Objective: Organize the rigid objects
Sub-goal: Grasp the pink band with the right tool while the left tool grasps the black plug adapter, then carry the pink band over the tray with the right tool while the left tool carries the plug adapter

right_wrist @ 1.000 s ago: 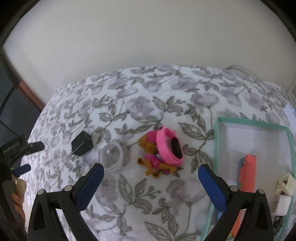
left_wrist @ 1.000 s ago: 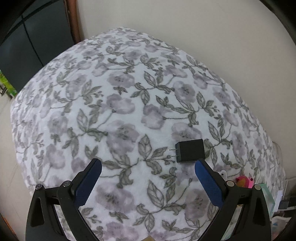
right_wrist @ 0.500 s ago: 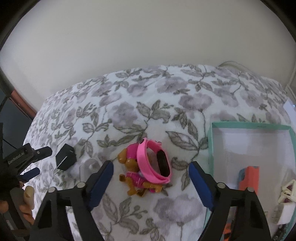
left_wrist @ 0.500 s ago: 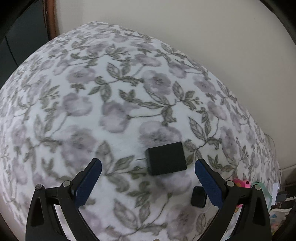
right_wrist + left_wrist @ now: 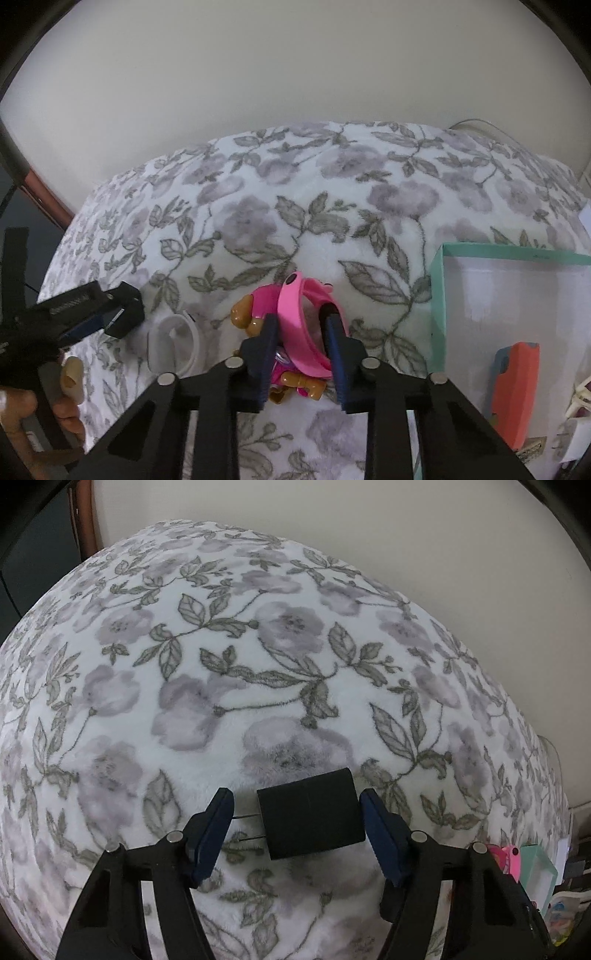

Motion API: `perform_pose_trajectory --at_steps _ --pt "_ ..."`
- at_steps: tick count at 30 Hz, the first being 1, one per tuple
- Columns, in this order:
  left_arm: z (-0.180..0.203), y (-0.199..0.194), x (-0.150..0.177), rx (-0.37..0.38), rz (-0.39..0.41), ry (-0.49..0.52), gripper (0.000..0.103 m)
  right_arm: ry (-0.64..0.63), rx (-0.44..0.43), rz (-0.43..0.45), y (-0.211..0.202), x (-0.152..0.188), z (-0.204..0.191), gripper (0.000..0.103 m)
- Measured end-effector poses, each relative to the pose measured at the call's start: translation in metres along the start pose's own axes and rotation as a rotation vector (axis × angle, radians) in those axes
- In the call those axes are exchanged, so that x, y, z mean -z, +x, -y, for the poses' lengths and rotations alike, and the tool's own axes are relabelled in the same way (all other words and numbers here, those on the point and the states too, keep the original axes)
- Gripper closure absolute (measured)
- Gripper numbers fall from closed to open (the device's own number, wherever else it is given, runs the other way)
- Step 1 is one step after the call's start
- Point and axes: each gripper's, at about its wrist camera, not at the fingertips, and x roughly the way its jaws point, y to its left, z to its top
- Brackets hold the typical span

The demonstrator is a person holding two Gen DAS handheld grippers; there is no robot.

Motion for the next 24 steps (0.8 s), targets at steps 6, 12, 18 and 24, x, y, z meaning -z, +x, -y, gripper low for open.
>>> perform_pose_trajectory --at_steps 6,12,18,24 --pt "-0.002 -0.001 0.002 0.006 0.006 -0.016 0.032 0.008 -0.022 0.003 -0.004 0.000 0.005 0.088" --pt "-0.005 -0.006 0.007 0.008 -0.007 -0.038 0.032 0.039 -0.045 0.013 -0.014 -0.001 0.011 0.089" --pt "-0.001 -0.030 0.015 0.010 0.001 -0.045 0.033 0.018 -0.048 0.065 -0.042 -0.006 0.008 0.089" --pt "0.018 -0.074 0.019 0.044 0.048 -0.032 0.033 0.001 -0.045 0.123 -0.080 -0.011 0.007 0.089"
